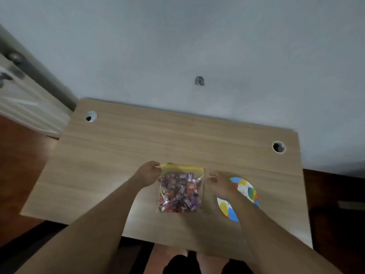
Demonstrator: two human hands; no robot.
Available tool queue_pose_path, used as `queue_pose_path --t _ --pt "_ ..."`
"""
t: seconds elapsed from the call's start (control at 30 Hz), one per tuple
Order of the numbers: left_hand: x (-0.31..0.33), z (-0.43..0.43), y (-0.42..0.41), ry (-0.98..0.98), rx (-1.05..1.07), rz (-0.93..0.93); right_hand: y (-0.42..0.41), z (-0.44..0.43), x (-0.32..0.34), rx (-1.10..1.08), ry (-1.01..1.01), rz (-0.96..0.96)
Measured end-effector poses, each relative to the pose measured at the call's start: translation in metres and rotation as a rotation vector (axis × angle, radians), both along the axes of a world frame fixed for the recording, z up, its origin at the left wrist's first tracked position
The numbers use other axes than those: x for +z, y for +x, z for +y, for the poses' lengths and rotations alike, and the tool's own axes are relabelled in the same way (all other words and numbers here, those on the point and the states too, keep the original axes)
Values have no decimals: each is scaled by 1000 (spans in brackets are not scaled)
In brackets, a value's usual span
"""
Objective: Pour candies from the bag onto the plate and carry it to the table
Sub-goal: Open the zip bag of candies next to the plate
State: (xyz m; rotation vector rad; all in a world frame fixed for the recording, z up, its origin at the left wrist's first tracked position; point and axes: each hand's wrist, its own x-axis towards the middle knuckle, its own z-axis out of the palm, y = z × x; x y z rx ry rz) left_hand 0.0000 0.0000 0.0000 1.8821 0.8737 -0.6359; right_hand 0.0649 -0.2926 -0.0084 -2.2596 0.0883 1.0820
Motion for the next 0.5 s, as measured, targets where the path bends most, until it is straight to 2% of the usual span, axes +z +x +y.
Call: queue_pose_path --t 0.2,0.3,0.5 --pt "-31 -29 -25 34 199 57 -29 14 -16 -87 82 103" --pt "-39 -33 -26 -136 356 52 -32 14 -25 -135 118 120" --pt "-21 -48 -28 -264 364 -69 -23 5 -2 -82 73 68"
